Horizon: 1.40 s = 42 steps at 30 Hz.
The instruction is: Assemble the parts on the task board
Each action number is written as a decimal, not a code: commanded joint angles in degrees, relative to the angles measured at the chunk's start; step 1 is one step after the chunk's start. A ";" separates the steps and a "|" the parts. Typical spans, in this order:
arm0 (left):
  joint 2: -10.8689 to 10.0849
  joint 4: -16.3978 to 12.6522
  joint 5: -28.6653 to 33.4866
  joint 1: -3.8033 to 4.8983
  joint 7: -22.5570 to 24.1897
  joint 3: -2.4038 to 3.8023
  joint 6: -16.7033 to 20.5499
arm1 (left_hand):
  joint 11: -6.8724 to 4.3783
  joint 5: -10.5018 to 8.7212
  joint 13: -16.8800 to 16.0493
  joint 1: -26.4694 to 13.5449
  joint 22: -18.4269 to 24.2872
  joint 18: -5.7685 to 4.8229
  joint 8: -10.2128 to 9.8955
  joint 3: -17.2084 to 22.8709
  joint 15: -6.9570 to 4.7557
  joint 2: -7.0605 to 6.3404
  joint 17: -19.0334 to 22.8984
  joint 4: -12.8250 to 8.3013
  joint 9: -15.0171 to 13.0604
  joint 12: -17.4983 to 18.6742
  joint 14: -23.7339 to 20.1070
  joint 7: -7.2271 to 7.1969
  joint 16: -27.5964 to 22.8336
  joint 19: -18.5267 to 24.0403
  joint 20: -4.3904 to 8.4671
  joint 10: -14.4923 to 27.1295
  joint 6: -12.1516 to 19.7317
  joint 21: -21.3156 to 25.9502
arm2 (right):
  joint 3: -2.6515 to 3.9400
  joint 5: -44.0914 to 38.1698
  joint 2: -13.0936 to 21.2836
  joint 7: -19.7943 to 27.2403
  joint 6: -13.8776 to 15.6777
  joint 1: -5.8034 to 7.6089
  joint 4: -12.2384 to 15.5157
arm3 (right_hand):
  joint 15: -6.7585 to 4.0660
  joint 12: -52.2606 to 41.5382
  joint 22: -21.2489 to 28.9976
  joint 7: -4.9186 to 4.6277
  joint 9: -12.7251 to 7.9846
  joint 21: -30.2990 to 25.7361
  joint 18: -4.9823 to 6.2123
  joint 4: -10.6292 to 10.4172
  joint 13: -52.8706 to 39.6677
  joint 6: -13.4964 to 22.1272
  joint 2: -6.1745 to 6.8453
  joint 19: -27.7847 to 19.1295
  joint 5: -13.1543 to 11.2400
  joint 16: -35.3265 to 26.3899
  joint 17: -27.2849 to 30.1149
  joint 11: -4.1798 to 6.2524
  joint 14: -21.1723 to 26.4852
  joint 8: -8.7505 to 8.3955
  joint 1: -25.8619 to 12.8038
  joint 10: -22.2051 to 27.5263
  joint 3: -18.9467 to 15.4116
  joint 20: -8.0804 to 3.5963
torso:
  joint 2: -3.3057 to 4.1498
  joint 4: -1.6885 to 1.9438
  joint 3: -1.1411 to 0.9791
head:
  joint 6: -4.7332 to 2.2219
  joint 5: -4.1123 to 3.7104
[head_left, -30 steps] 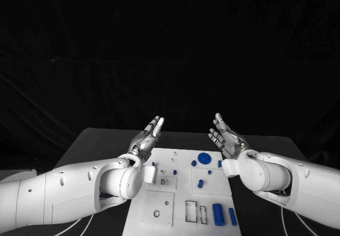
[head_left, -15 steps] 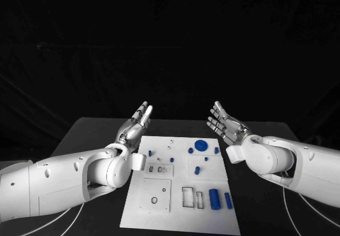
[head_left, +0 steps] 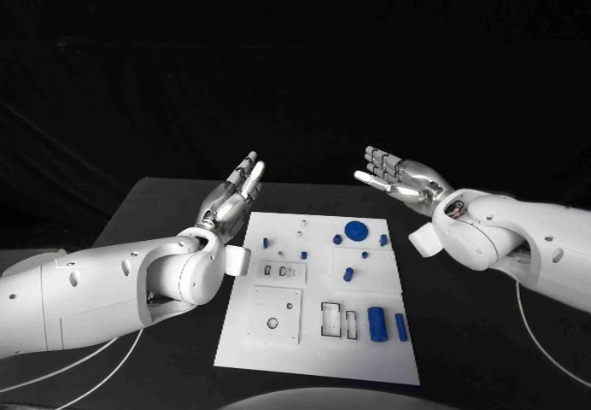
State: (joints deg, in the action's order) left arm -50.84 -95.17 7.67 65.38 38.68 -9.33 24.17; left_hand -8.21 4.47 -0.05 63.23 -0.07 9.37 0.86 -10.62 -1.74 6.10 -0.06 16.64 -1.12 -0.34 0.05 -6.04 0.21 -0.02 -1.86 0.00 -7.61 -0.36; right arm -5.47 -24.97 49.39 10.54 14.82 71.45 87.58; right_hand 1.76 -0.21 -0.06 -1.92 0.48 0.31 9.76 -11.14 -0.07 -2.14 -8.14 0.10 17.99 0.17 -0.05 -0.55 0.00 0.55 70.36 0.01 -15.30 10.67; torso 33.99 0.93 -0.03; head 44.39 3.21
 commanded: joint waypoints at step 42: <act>-7.30 -7.26 -5.98 0.80 1.15 0.07 -3.42 | 4.30 12.81 0.05 9.49 0.07 0.82 0.67 -2.25 2.58 4.45 0.06 0.07 -0.33 0.34 -0.05 3.73 -0.21 0.02 -6.07 0.00 -2.65 0.36 | -0.65 -86.91 -3.63 -14.09 -7.01 3.88 -0.12 | -3.05 -10.55 -50.66 -2.94 11.88 63.12 -2.31 14.59 -9.20 -45.77 10.69 69.57 -4.73 49.48 -27.77 -2.44 -69.09 5.70 7.89 -50.97 25.11 -6.05 | 6.21 2.90 1.00 | 2.56 -1.60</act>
State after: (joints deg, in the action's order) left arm -58.24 -102.38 2.32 66.09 38.97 -9.31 22.47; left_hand -4.36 17.11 -0.07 72.30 -0.09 9.36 1.29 -12.55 0.33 10.47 -0.09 16.80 -1.40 -0.34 0.05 -2.56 0.21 -0.02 -7.39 0.02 -10.24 -0.36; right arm -6.10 -110.19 45.93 -4.80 6.25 75.52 87.77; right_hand -1.26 -10.56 -50.31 -5.21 12.30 63.14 7.95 3.75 -9.18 -47.82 2.36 69.30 13.27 49.44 -27.74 -2.88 -68.88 6.62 78.80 -50.70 9.76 4.50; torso 40.39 3.72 0.94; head 46.84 1.62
